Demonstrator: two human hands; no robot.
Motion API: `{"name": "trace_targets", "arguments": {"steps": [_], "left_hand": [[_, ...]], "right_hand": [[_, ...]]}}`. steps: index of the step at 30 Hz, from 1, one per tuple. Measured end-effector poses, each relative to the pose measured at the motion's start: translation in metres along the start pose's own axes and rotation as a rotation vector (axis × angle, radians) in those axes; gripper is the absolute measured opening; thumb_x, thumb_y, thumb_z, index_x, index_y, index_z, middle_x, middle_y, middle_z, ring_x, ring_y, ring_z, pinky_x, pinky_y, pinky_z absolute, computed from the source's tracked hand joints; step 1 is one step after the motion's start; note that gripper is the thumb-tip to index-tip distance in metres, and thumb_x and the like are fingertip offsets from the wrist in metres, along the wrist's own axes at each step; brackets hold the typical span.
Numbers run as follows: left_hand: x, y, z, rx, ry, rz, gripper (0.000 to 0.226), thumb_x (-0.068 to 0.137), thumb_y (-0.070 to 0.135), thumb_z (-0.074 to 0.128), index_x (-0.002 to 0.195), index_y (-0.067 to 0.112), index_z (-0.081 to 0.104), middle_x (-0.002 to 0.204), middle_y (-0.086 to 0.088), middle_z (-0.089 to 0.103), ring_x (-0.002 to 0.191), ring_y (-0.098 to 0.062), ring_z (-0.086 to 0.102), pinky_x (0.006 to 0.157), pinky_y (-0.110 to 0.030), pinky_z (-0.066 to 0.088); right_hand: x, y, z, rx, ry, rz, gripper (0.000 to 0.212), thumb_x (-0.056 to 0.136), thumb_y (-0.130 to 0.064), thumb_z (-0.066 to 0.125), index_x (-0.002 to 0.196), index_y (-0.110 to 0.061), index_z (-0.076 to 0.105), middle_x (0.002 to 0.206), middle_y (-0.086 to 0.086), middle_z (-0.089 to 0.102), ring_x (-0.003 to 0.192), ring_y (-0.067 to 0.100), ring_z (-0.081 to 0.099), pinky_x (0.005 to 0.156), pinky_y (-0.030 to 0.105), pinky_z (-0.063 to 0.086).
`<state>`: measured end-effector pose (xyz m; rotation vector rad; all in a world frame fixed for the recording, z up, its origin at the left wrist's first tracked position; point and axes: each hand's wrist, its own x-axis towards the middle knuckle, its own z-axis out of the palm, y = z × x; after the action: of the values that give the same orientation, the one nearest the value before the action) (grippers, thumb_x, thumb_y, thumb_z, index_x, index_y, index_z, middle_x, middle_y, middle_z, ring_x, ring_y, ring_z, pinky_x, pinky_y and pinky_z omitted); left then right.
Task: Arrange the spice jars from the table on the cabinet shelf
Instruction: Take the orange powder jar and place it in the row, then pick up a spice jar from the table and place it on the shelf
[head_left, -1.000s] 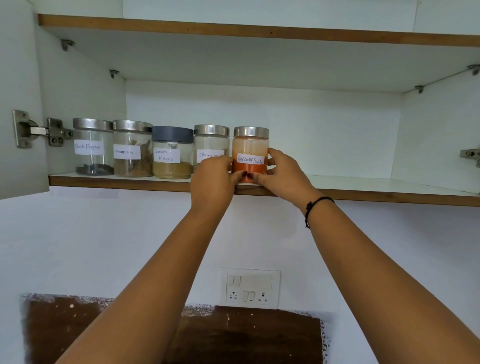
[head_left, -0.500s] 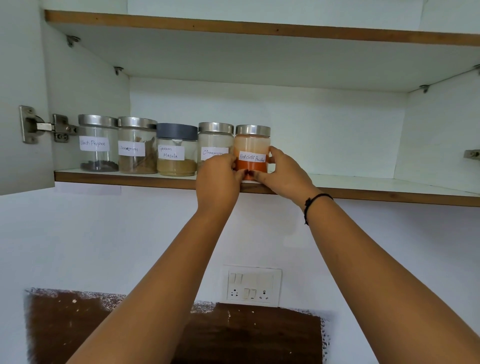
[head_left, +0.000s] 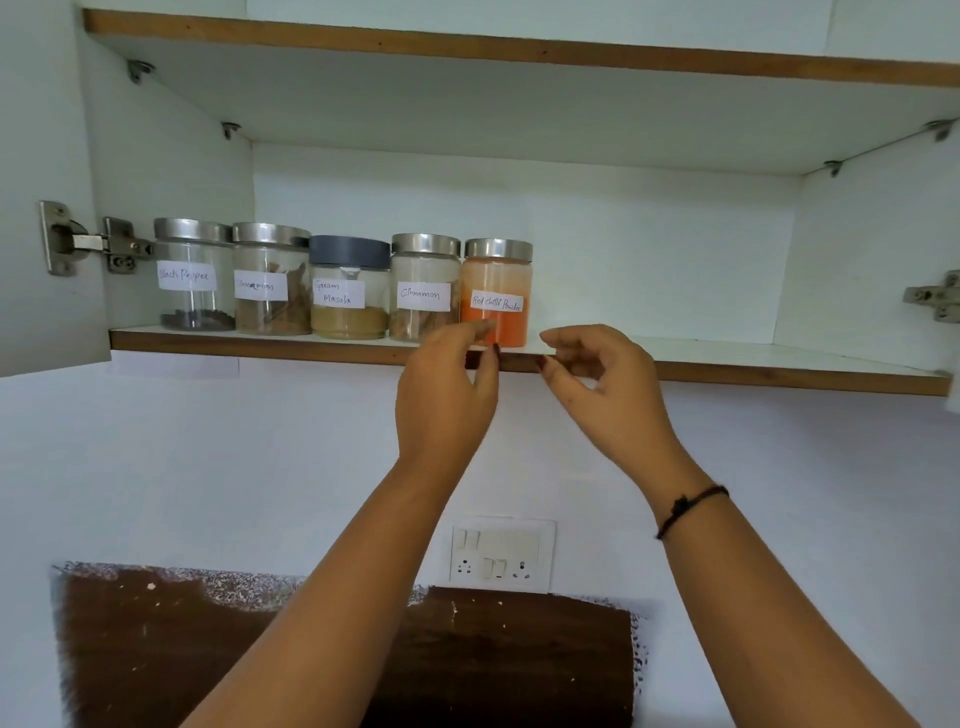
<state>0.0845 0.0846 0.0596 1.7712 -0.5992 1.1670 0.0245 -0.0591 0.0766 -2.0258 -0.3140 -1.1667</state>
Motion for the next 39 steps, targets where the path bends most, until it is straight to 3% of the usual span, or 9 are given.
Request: {"name": "trace_targets", "arguments": {"steps": [3,7,11,16,21,27,34,39], "left_hand": [[-0.042,0.010,-0.009,-0.256,-0.045,-0.143,0.020,0.094,0.026,0.065,0.112,0.023,0.072,0.108,0.010,0.072,0.102,-0.004,0.065,0.090,-0.020,0.053],[-0.098,0.021,-0.024,-0.535,-0.276,-0.306,0.016,0.094,0.016,0.064,0.106,0.021,0.075,0.098,0.009,0.075,0.098,-0.008,0.069,0.087,-0.021,0.056],[-0.149,0.033,-0.032,-0.662,-0.334,-0.412,0.015,0.094,0.012,0.063,0.102,0.016,0.076,0.097,0.005,0.076,0.096,-0.010,0.070,0.085,-0.022,0.056],[-0.198,0.046,-0.028,-0.710,-0.404,-0.488,0.016,0.094,0.013,0.063,0.105,0.012,0.074,0.101,0.001,0.077,0.101,-0.012,0.070,0.092,-0.027,0.055],[-0.235,0.066,-0.020,-0.747,-0.421,-0.523,0.015,0.093,0.010,0.063,0.104,0.009,0.073,0.100,-0.004,0.076,0.100,-0.016,0.071,0.090,-0.025,0.054],[-0.278,0.096,-0.009,-0.735,-0.521,-0.523,0.019,0.095,0.007,0.060,0.110,0.004,0.070,0.105,-0.005,0.074,0.102,-0.016,0.069,0.089,-0.023,0.054],[-0.338,0.132,0.008,-0.752,-0.609,-0.619,0.019,0.094,0.007,0.061,0.111,0.002,0.070,0.107,-0.009,0.073,0.104,-0.021,0.069,0.091,-0.031,0.056],[-0.376,0.160,0.027,-0.752,-0.820,-0.613,0.019,0.094,0.002,0.060,0.110,0.007,0.070,0.107,-0.004,0.073,0.099,-0.008,0.069,0.084,-0.019,0.054]], "right_hand": [[-0.048,-0.008,-0.006,0.138,0.057,0.020,0.016,0.088,-0.019,0.069,0.103,-0.018,0.073,0.098,-0.007,0.071,0.090,0.004,0.066,0.069,0.011,0.051],[-0.110,-0.012,-0.011,0.220,0.035,0.092,0.014,0.089,-0.014,0.068,0.102,-0.015,0.074,0.099,-0.003,0.072,0.093,0.013,0.067,0.075,0.021,0.057],[-0.160,-0.003,-0.026,0.243,0.011,0.247,0.012,0.089,-0.016,0.068,0.100,-0.016,0.074,0.096,-0.001,0.073,0.090,0.017,0.069,0.078,0.036,0.061],[-0.208,0.003,-0.053,0.255,-0.010,0.308,0.016,0.088,-0.011,0.068,0.099,-0.022,0.073,0.095,-0.002,0.073,0.089,0.018,0.070,0.077,0.038,0.061],[-0.244,0.007,-0.086,0.270,0.041,0.340,0.021,0.088,-0.005,0.066,0.095,-0.024,0.070,0.088,-0.011,0.073,0.084,0.009,0.069,0.073,0.020,0.057],[-0.286,0.024,-0.133,0.159,0.071,0.427,0.013,0.089,-0.011,0.066,0.100,-0.016,0.071,0.093,-0.001,0.073,0.084,0.015,0.069,0.073,0.032,0.061],[-0.340,0.036,-0.183,0.193,0.060,0.523,0.013,0.088,-0.004,0.068,0.100,-0.002,0.072,0.092,0.005,0.074,0.085,0.013,0.070,0.076,0.023,0.057],[-0.378,0.042,-0.211,0.168,0.097,0.608,0.011,0.088,-0.003,0.068,0.098,-0.003,0.072,0.091,0.002,0.074,0.083,0.010,0.070,0.073,0.021,0.055]]}}
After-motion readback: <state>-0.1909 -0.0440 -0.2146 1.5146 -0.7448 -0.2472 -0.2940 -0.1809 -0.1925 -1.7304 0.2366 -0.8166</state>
